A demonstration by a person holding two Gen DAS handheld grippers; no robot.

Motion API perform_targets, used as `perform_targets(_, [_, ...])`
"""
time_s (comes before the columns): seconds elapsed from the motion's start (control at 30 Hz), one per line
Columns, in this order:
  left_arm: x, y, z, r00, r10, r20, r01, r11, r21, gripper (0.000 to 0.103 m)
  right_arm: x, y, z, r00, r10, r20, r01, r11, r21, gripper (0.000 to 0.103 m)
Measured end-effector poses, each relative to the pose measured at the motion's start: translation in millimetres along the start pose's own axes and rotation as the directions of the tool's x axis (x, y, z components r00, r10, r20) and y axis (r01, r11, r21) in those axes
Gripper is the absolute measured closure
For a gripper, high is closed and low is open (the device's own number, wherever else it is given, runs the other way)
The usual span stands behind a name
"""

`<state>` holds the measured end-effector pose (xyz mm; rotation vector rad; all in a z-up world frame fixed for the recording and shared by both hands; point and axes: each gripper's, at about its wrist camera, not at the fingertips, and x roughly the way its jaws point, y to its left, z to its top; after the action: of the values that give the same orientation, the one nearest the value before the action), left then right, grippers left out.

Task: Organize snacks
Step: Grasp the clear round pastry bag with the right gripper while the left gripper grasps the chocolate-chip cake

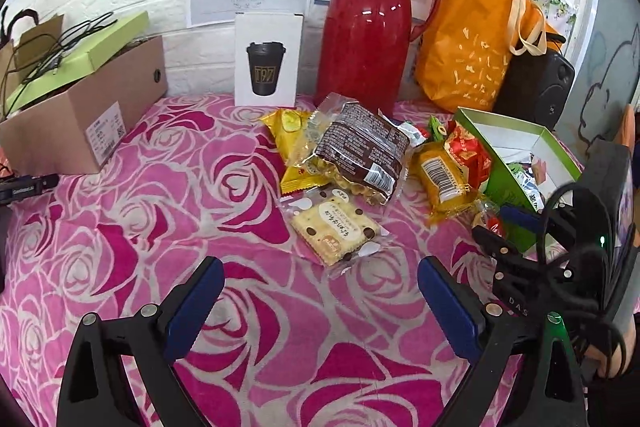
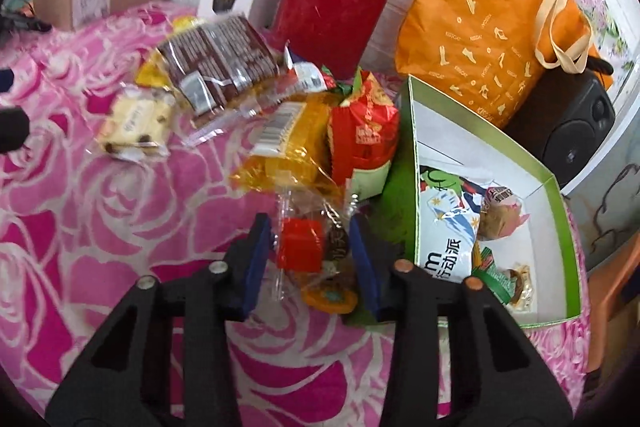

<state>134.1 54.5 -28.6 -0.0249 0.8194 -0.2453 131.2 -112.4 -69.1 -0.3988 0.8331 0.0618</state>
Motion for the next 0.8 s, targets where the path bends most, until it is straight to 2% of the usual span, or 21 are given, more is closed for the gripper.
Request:
perform_targets(0.07, [12.0,-2.0,4.4,1.000,-0.017,-0.018,0.017,1.000,-0.001,0.004,-7.3,-0.8,0.3,1.000,0.002,0.019,-0.002,1.000,0.003,0.082])
perform_targets(0.1, [19.7,-3.8,7.6,0.998,-0.057,-0.031,0.057,0.998,-0.009,0.004,-11.7,-3.2,0.8,1.000,0.019,0.022,-0.020,1.000,0.017,0.088])
perform_targets(0.13, [25.9,-5.5,10.4,0.995,-0.088,-0.041,0.087,0.996,-0.021,0.005,-16.0,-7.5,0.1,0.998,0.048,0.029,-0.049,0.998,0.039,0.089])
perform_targets(0.2, [39.7,-10.8,16.6,0.997,-0.051,-0.054,0.049,0.998,-0.033,0.006,-23.9,-17.6,-1.9,0.991,0.124,0.045,-0.128,0.987,0.096,0.090])
perform_targets(0.3, [59.5,-14.8,23.9,0.997,-0.027,-0.066,0.024,0.999,-0.040,0.006,-36.2,-28.5,-10.1,0.985,0.159,0.062,-0.166,0.976,0.140,0.091])
perform_targets(0.4, [80.1,-15.7,31.0,0.995,-0.015,-0.102,0.007,0.997,-0.075,0.006,-44.5,-41.0,-19.0,0.966,0.247,0.079,-0.258,0.943,0.209,0.091])
perform_targets(0.5, [99.0,-17.8,33.8,0.990,0.022,-0.142,-0.032,0.998,-0.063,0.007,-50.4,-42.3,-25.3,0.962,0.261,0.081,-0.273,0.936,0.224,0.091])
perform_targets(0.53, [102.7,-17.2,32.4,0.988,0.025,-0.155,-0.035,0.998,-0.060,0.021,-53.0,-43.2,-28.3,0.962,0.262,0.082,-0.274,0.934,0.228,0.091])
perform_targets(0.57, [104.8,-15.8,30.1,0.985,0.032,-0.167,-0.042,0.997,-0.057,0.029,-54.8,-44.3,-30.5,0.960,0.267,0.083,-0.279,0.932,0.232,0.091])
perform_targets(0.63, [99.5,-13.5,26.5,0.988,0.010,-0.155,-0.018,0.998,-0.052,0.038,-57.4,-48.7,-37.2,0.949,0.303,0.085,-0.314,0.912,0.263,0.091])
perform_targets(0.7, [90.0,-12.2,21.2,0.987,-0.011,-0.158,0.005,0.999,-0.038,0.040,-58.4,-53.6,-44.2,0.937,0.340,0.086,-0.350,0.888,0.300,0.091])
perform_targets(0.8, [71.3,-11.8,8.4,0.985,-0.053,-0.164,0.050,0.999,-0.021,0.040,-59.5,-59.5,-52.7,0.930,0.358,0.078,-0.364,0.872,0.328,0.091])
